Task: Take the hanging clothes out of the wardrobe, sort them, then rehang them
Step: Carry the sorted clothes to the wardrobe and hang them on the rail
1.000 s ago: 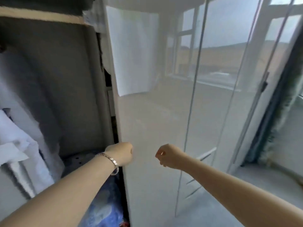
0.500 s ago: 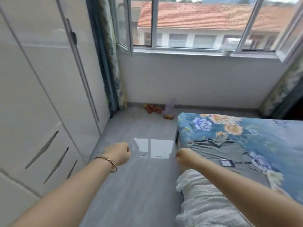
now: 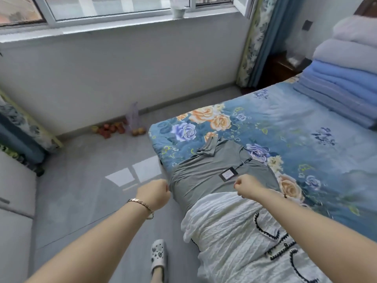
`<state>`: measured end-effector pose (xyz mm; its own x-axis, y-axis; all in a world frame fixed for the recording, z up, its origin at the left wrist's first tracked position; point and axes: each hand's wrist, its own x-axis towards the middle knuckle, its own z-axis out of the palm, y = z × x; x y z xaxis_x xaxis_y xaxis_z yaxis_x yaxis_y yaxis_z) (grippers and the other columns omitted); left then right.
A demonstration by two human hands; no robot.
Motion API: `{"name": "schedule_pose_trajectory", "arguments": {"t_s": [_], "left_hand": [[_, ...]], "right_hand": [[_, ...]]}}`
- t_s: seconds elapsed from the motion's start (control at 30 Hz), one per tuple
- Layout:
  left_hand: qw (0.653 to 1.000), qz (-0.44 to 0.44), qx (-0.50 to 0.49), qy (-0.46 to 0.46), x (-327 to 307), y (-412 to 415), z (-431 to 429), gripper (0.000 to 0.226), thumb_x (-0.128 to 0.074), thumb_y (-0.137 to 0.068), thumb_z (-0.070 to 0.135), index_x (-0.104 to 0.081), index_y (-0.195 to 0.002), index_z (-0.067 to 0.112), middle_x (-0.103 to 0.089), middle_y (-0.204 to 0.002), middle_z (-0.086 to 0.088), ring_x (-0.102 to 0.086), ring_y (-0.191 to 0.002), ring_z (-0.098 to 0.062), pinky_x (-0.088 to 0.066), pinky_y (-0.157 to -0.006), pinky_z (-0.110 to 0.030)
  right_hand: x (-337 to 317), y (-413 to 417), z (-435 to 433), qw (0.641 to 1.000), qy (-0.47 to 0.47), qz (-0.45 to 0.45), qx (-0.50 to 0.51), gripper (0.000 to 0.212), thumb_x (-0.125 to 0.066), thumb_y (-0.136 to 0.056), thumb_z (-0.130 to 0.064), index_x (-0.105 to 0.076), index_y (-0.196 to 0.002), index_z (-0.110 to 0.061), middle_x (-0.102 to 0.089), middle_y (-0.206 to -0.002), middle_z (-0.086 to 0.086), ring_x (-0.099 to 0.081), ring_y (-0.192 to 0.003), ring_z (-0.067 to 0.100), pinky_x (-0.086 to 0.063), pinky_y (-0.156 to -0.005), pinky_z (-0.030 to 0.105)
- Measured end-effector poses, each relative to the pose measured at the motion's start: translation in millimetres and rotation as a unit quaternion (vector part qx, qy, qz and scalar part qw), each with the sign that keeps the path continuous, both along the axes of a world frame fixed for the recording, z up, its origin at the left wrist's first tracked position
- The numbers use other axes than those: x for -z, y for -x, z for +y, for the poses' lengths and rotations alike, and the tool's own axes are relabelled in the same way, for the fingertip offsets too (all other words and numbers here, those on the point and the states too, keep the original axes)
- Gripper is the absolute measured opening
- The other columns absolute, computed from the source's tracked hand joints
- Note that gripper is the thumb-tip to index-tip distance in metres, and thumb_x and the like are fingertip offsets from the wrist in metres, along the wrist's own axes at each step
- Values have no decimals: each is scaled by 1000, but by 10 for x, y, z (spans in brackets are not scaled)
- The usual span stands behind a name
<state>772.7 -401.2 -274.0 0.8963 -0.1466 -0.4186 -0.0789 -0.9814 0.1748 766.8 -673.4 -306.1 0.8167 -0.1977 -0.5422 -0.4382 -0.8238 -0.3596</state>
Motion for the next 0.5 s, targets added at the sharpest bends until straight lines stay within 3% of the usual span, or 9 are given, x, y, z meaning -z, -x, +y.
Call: {"name": "schedule_pose_trajectory", "arguments": {"t_s": [0.17,0.3,0.43,0.5], "left_hand": [[994,42,98,-11,340,-889,-123,17,-38,-91,17,-47,-81,27,-63,-111,-1,-58,-96,-24,-38,-72,-26],[982,74,169,-25,525,-1581,-404,18,-37,-91,14,-51,-80,21,-61,-101,-5,-58,-93,-27,-38,-71,-26],[980,81,181,12,749,-2229,-908,18,-35,-90,14,-50,-82,21,-62,-100,-5,-58,-94,-27,-40,-73,-27],[980,78,183,23,897,-2485,-1182,18,-33,-91,13,-48,-82,19,-62,-101,-8,-58,-94,-28,-42,-75,-29]], "right_hand": [[256,-515,-96,993,-5,16,115,24,-43,-89,-10,-66,-86,-5,-58,-76,13,-51,-72,24,-33,-54,23],[485,-840,-302,982,15,25,188,24,-45,-92,-17,-57,-71,-12,-64,-83,11,-62,-87,31,-39,-65,28],[803,-1086,-655,968,28,40,246,24,-44,-92,-17,-65,-92,-5,-67,-94,14,-61,-89,32,-44,-70,31],[1013,-1191,-856,963,39,51,263,22,-46,-91,-16,-65,-86,-6,-66,-94,14,-60,-90,31,-45,-73,31]]}}
